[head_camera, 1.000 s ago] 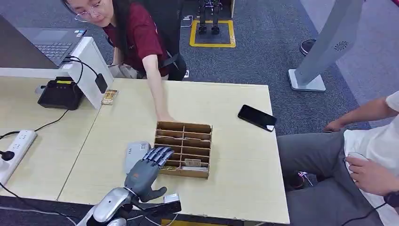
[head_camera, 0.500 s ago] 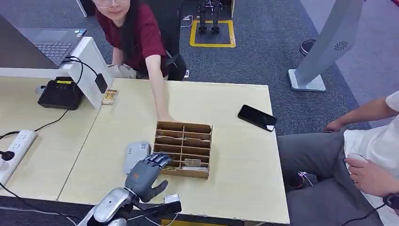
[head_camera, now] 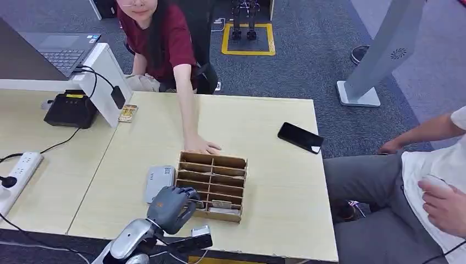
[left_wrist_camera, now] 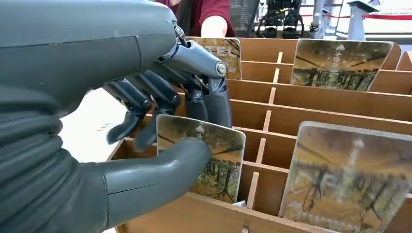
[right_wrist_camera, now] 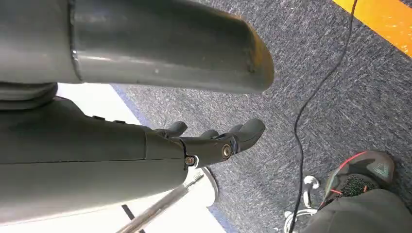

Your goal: Pass the card to the sensor for recognition and then transmit it.

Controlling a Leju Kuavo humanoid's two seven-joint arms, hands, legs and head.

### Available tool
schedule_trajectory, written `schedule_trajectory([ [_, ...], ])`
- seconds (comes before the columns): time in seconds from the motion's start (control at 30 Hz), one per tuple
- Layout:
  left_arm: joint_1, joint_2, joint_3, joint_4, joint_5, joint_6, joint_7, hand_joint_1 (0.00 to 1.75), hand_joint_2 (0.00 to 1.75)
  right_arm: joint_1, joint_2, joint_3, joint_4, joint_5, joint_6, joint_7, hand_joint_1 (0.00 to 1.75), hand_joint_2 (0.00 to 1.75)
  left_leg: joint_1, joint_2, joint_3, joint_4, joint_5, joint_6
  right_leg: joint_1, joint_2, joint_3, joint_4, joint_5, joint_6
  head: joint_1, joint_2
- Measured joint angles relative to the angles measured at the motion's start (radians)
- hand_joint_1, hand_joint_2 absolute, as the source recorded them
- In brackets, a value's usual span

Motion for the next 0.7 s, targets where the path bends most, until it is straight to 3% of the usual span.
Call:
schedule_trajectory([
  [0.37,-0.012,0.023,0.007,-0.002,0.176,-0.004,-0.06,1.75,1.75,0.0,0.0,0.0,0.0,0.01,0.005,0.0,0.0,0.0,0.0,0.0,0.0,0.0,0.0,0.0,0.0,0.0,0.0,0.0,0.0,0.0,0.0,0.0],
  [0.57,-0.15,0.136,0.136,-0.12,0.426,-0.107,-0.118,1.75,1.75,-0.002,0.0,0.0,-0.001,0.016,0.008,-0.004,0.0,0.0,0.001,-0.001,0.0,0.0,0.003,-0.002,0.001,-0.001,0.0,0.001,0.001,-0.001,0.0,0.0],
  [0.7,-0.311,0.243,0.277,-0.182,0.616,-0.269,-0.129,1.75,1.75,-0.002,-0.002,0.0,-0.001,0.017,0.014,-0.018,0.0,0.0,0.003,-0.001,0.0,0.0,0.004,-0.004,0.003,-0.001,-0.001,0.002,0.003,-0.004,0.0,0.0],
])
